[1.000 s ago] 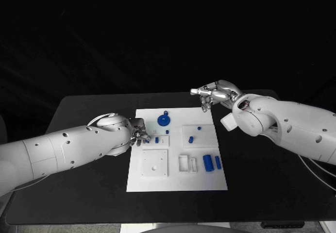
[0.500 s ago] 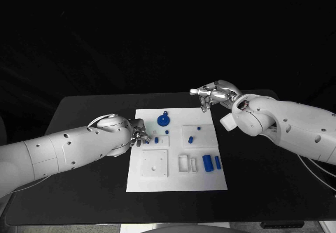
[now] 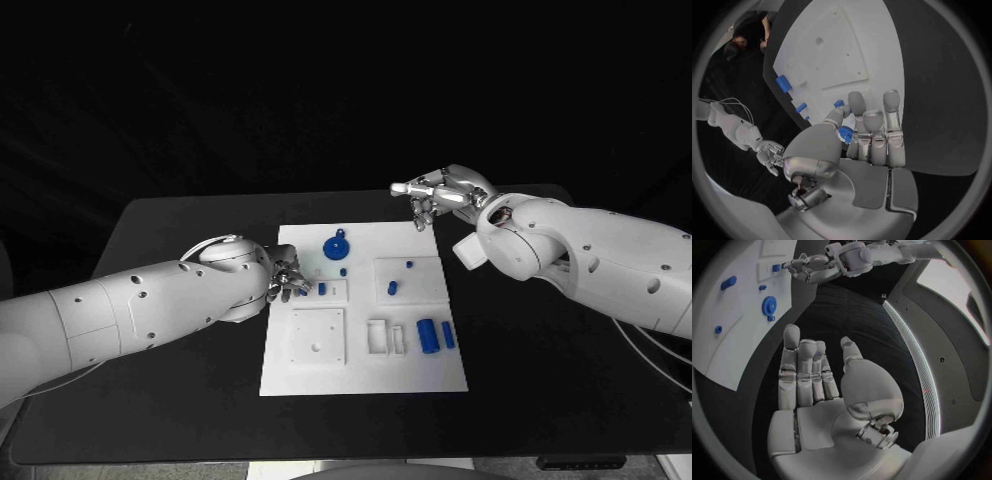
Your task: Assemble the parts on the task board
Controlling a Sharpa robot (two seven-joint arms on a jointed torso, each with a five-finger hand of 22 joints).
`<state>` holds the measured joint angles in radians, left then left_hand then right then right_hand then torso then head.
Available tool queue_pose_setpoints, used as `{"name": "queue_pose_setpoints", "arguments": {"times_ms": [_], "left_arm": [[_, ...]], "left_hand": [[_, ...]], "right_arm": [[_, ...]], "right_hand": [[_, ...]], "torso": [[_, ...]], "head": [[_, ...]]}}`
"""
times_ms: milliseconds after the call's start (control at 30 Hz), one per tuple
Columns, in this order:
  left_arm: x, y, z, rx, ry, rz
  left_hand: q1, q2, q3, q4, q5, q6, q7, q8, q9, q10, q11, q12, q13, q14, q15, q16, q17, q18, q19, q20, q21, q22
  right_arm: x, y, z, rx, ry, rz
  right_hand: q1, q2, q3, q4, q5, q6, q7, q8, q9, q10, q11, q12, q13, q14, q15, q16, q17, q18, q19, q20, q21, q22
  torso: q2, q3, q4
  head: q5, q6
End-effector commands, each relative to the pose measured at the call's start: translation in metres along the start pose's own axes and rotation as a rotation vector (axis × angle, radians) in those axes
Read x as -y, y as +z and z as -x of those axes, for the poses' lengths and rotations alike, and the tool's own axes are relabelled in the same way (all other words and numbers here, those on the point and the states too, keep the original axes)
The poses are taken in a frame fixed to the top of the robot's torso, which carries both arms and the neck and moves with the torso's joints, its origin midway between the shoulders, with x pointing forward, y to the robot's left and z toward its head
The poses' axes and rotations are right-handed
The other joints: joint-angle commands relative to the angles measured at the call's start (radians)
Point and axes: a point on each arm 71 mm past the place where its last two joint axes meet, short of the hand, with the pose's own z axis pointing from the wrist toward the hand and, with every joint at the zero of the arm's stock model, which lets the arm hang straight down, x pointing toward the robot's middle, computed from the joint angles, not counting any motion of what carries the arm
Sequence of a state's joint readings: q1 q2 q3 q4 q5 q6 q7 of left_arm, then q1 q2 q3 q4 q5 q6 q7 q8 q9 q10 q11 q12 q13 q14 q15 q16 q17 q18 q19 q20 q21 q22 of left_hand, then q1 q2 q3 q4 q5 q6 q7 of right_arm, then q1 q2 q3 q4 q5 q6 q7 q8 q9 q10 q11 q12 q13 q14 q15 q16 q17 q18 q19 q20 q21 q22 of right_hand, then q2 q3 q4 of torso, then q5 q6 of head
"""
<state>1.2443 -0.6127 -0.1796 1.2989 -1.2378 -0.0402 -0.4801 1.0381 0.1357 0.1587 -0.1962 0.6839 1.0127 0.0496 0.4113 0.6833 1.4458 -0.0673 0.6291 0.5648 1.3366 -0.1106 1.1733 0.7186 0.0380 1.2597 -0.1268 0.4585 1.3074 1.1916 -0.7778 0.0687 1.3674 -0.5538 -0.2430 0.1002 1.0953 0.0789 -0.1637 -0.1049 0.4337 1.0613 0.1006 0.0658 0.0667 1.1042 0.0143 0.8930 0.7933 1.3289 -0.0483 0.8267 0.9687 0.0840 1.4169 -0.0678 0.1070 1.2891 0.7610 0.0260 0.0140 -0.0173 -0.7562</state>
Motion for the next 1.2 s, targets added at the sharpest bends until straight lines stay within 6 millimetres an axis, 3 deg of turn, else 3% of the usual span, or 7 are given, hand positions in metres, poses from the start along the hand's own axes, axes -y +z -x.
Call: {"name": "queue_pose_setpoints", "arguments": {"times_ms": [33, 1200], "left_arm": [[0.0023, 0.0006, -0.0012, -0.006, -0.002, -0.014], [0.0006, 0.0036, -0.0038, 0.004, -0.004, -0.011]], "left_hand": [[0.011, 0.001, 0.093, -0.086, 0.006, 0.040, -0.048, 0.005, 0.001, 0.004, -0.002, -0.004, 0.001, 0.006, 0.003, -0.007, 0.000, -0.002, 0.006, 0.003, 0.003, 0.019], [0.011, -0.002, 0.100, -0.086, 0.005, 0.041, -0.049, 0.005, 0.000, 0.010, -0.004, -0.009, 0.001, 0.015, 0.002, -0.011, 0.005, -0.002, 0.011, 0.001, 0.003, 0.019]], "right_arm": [[-0.0009, 0.0003, -0.0015, -0.015, -0.004, 0.008], [-0.0007, 0.0008, -0.0019, -0.019, -0.004, 0.007]], "right_hand": [[0.003, 0.011, 0.005, -0.003, 0.001, 0.007, -0.001, -0.003, 0.000, 0.001, -0.006, 0.006, -0.002, -0.001, -0.003, 0.004, -0.001, 0.004, 0.007, 0.000, -0.004, 0.001], [0.002, 0.011, 0.007, -0.004, 0.001, 0.010, -0.002, -0.003, 0.000, 0.002, -0.007, 0.006, -0.001, 0.000, -0.003, 0.004, 0.000, 0.003, 0.009, -0.001, -0.009, 0.006]], "torso": [[0.000, -0.0001, 0.0001], [0.001, -0.0004, -0.0006]], "head": [[-0.001, 0.000], [-0.002, -0.004]]}}
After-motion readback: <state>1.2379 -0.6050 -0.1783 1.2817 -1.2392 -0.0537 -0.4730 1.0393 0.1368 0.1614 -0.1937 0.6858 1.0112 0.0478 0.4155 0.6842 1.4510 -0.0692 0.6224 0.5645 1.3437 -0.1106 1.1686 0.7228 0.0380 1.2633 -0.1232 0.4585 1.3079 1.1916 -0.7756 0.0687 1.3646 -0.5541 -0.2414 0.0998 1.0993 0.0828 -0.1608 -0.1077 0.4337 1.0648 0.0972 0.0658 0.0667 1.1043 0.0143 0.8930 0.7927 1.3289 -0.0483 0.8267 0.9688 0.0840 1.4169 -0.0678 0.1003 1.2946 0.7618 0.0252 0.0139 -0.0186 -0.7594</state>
